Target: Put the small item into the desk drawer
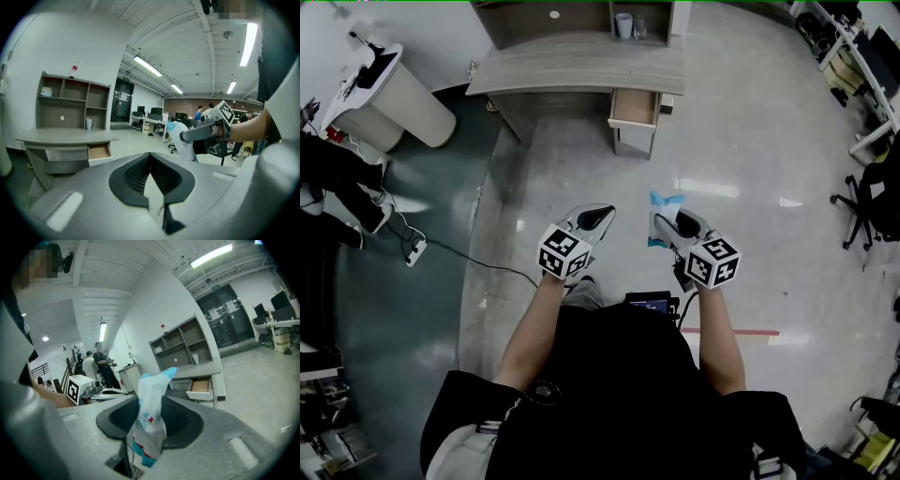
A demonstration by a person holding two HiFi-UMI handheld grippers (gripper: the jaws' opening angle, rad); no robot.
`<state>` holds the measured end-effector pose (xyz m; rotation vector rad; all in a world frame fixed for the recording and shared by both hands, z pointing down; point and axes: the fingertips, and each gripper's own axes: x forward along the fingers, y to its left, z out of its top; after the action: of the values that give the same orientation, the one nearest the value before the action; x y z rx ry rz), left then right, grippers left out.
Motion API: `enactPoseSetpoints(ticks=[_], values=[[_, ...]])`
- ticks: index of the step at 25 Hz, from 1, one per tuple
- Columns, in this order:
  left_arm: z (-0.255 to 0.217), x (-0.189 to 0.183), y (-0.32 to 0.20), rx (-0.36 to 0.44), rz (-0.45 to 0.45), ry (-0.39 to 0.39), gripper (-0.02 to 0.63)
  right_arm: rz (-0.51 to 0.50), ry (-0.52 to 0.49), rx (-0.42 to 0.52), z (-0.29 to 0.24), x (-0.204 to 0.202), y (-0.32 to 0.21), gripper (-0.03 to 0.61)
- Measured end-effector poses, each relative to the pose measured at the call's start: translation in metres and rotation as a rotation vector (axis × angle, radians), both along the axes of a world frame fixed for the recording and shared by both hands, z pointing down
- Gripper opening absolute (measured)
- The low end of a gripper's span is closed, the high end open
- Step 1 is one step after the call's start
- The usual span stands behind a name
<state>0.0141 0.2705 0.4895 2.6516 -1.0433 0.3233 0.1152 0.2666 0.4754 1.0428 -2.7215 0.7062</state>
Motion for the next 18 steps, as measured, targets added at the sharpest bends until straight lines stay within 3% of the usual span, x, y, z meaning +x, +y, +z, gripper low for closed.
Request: enactPoseSetpoints(ticks=[9,18], values=[[0.016,-0.005,-0.017,-0.024,-0.011,0.011,0.002,0.002,0.021,-0.026,0.015,0.000,-0.014,0.155],[0.020,-0.011,-0.073,-0.033,0.028,0.034,0.002,0.030,0.054,-0.039,0.017,-0.007,-0.060,0.155]])
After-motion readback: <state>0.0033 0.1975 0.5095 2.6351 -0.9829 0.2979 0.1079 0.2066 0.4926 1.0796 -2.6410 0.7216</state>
